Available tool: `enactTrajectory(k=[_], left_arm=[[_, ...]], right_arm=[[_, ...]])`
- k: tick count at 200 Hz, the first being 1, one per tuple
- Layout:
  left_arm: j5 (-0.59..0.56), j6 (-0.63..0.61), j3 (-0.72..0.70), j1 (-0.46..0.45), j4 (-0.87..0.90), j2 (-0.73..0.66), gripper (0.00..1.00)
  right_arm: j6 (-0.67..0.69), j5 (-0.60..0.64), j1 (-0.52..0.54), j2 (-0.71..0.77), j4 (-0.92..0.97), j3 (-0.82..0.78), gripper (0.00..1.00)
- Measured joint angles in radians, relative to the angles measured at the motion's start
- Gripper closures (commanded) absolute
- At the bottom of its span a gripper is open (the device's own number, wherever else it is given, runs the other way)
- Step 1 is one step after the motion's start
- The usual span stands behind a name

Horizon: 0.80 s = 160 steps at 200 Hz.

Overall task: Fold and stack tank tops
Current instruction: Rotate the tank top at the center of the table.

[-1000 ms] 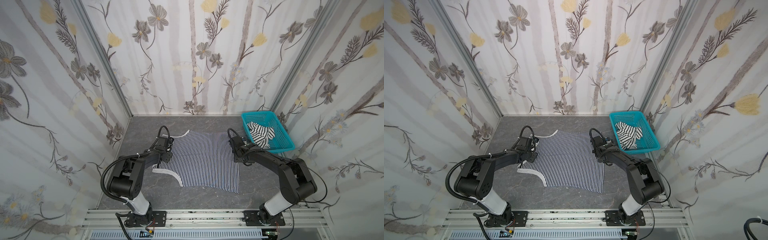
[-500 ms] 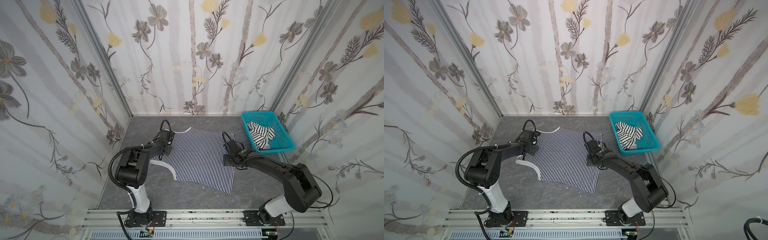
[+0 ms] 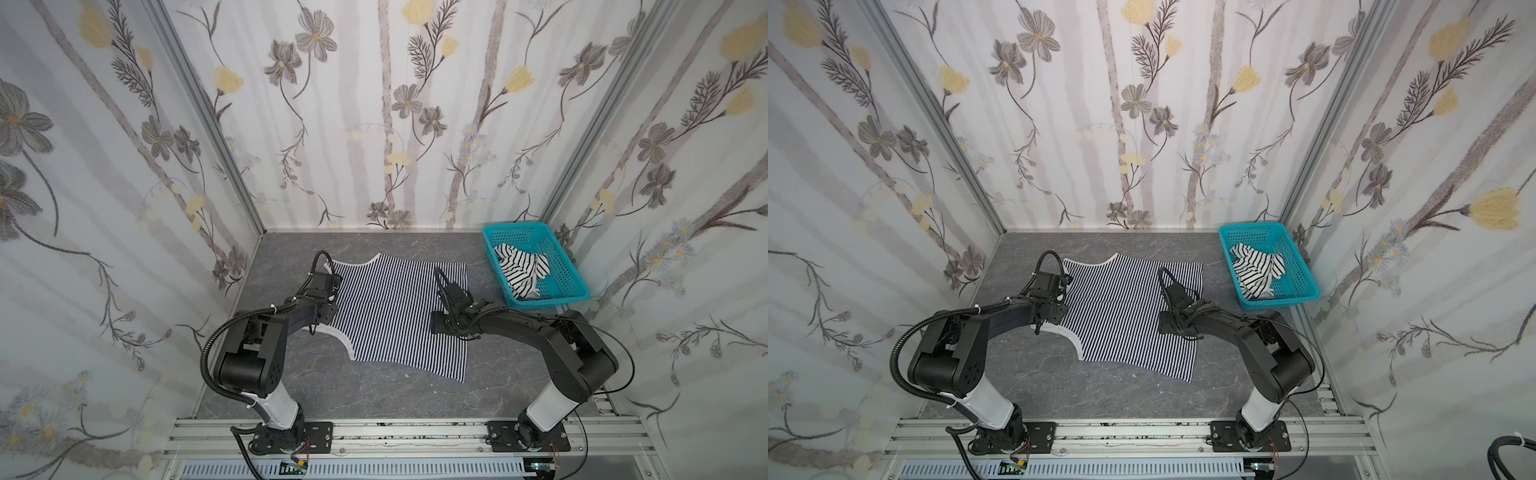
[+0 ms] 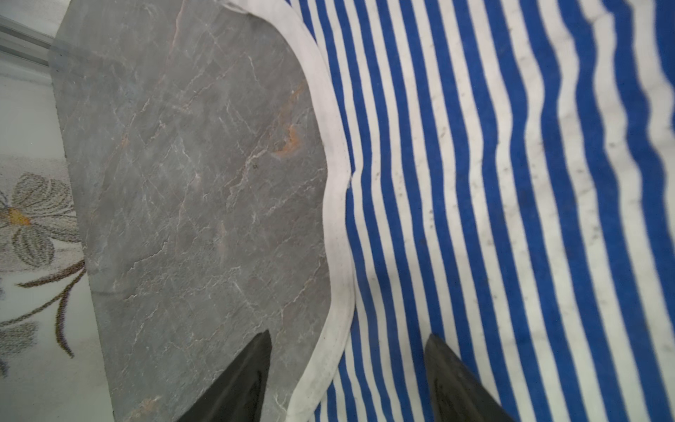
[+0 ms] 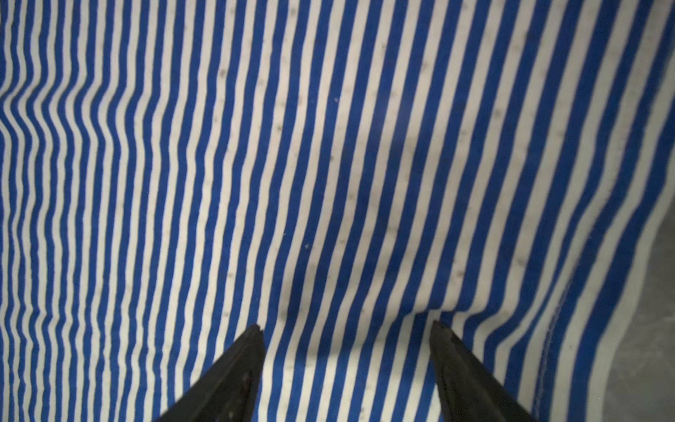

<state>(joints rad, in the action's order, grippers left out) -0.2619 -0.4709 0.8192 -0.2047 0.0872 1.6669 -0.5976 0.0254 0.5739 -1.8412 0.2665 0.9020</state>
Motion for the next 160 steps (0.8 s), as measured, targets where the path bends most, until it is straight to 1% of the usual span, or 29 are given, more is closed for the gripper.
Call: enactTrajectory(k=[40,75,103,124,160], left_arm=[[-0.002,0.000,-0.041,0.004,-0.043,-0.023,0.31],[-0.006,0.000,-0.083,0.010,-0.036,-0.067,0.30],[-0.006,0.000,-0.114,0.011,-0.020,-0.106,0.30],[-0.004,0.002,-0.116,0.012,0.019,-0.146,0.29],[0.050,0.030,-0.083,-0.010,0.044,-0.283,0.27]], right_arm=[[0.033,-0.023,-0.082,-0.041,-0.022,0.043,0.26],[0.068,-0.023,-0.096,-0.111,0.008,0.135,0.26],[0.087,-0.031,-0.104,-0.122,0.039,0.164,0.27],[0.093,-0.027,-0.103,-0.070,0.083,0.150,0.26],[0.052,-0.039,-0.089,0.134,0.089,0.064,0.25]])
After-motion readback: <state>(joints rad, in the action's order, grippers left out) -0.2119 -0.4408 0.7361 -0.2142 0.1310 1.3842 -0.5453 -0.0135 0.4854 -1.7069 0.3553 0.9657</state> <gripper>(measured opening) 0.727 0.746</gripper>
